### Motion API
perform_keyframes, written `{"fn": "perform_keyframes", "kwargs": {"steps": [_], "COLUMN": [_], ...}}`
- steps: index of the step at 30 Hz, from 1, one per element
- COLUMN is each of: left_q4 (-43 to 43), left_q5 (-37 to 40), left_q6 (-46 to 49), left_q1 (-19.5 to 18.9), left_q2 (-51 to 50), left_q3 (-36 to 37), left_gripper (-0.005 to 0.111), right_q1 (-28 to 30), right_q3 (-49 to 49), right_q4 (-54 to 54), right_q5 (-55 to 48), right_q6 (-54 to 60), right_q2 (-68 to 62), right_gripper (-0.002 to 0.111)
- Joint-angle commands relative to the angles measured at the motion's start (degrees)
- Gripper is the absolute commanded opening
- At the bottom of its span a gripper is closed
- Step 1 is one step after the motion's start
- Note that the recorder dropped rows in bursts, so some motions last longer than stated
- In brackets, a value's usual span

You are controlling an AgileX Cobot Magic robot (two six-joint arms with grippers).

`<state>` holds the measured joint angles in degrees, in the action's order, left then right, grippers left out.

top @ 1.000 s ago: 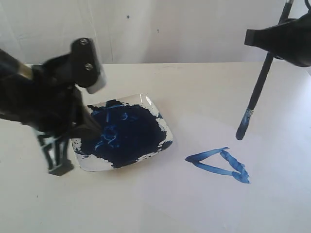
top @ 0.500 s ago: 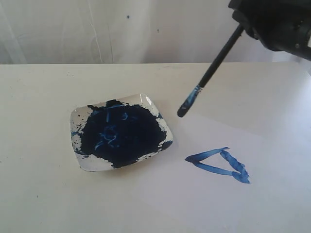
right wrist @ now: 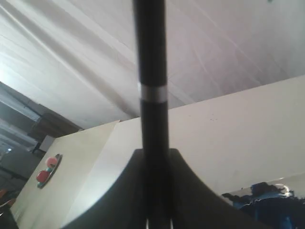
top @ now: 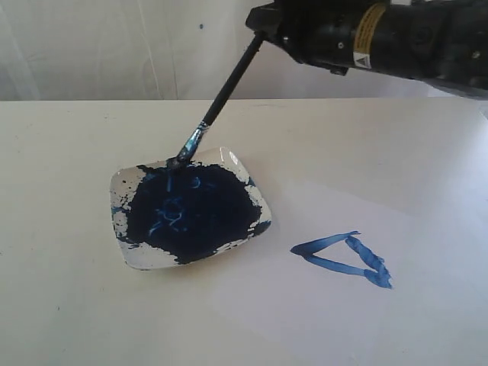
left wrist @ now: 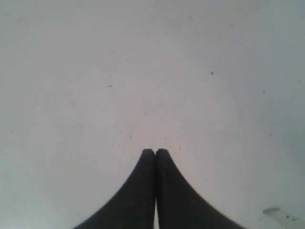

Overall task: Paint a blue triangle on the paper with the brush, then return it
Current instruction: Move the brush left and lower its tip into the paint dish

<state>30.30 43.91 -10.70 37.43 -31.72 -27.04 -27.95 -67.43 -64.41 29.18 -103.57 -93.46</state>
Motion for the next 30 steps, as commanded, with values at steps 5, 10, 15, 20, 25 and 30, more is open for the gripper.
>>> {"fn": "perform_keyframes", "kwargs": {"steps": [5,10,15,20,25,30], "left_q4": [-0.01,-0.49,-1.88,-1.98,-1.98,-1.98], "left_q5": [-3.08,-4.01,-3.99,-4.03,-4.03,-4.03], "left_q6": [-1.59,-1.59,-1.59,-1.59,-1.59,-1.59], "left_q1": [0.40,0.40,0.40,0.40,0.40,0.40], "left_q2": [0.37,0.37,0.37,0.37,0.37,0.37], "left_q3": [0.40,0.40,0.40,0.40,0.40,0.40], "left_gripper": [0.000,0.000,0.000,0.000,0.000,0.000], "right_q1": [0.04,0.04,0.04,0.04,0.04,-0.05], "right_q3": [-8.51,-10.19,-10.40,-10.40,-10.40,-10.40], "right_q4": [-6.98,-7.42,-7.42,-7.55,-7.82,-7.82], "right_q5": [1.09,1.64,1.76,2.41,5.74,10.53], "right_q6": [-14.40,-16.18,-16.23,-16.23,-16.13,-16.23], "right_q2": [-8.83,-12.12,-14.11,-15.68,-16.80,-17.42], "right_gripper": [0.000,0.000,0.000,0.000,0.000,0.000]}}
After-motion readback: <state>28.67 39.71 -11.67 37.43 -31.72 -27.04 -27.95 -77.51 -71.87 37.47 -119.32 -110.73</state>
